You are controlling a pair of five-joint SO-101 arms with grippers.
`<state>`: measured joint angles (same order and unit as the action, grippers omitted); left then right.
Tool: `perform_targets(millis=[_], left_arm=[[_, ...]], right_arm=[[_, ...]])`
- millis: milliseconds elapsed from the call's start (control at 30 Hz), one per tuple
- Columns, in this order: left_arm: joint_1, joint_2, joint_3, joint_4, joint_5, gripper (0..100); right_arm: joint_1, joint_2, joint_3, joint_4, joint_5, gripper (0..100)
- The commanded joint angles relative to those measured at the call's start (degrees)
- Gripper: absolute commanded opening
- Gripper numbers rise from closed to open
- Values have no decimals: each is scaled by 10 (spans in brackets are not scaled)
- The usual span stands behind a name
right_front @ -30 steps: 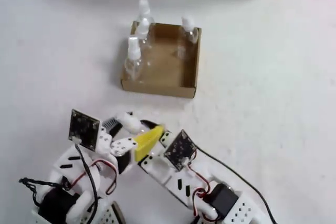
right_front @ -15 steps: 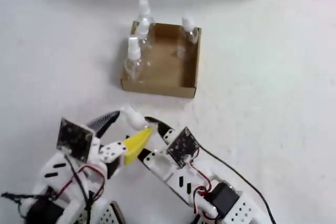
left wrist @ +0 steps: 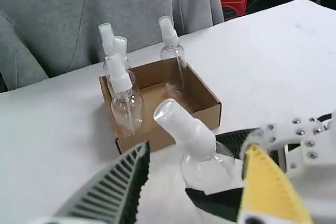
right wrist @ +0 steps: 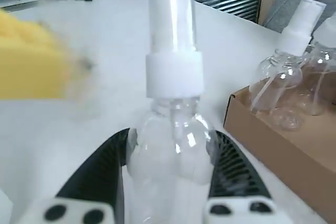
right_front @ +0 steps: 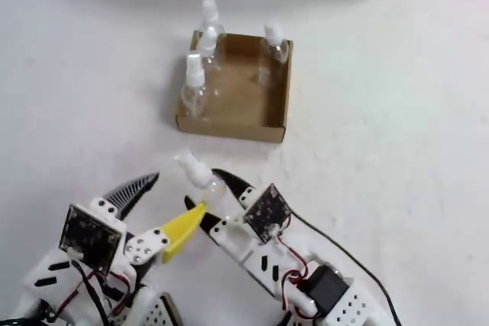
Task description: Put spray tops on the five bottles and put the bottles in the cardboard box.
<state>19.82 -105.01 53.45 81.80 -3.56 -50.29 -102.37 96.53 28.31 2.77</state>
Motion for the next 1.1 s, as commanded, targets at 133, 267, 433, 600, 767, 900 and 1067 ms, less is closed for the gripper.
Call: perform_targets(millis=[133,267,433,600,767,900,1067], left_arm=[[-64,6,-22,-8,-8,21],[-118,6,31,-68,-8,36],[-189,6,146,-165,-8,21],[-201,6,239,-212,-8,21],[-201,6,257,-209,-8,21],[-201,6,266,-209,-8,21],[-201,6,314,-213,-8,21]], right_arm=[[93,-7,4,-79,3,15],[120,-7,4,-103,-31,15],[191,-7,4,-170,-49,15],[233,-2,4,-214,-49,15],[235,-2,4,-216,-49,15],[255,-2,4,-247,-49,15],[284,-2,-1,-265,-49,15]])
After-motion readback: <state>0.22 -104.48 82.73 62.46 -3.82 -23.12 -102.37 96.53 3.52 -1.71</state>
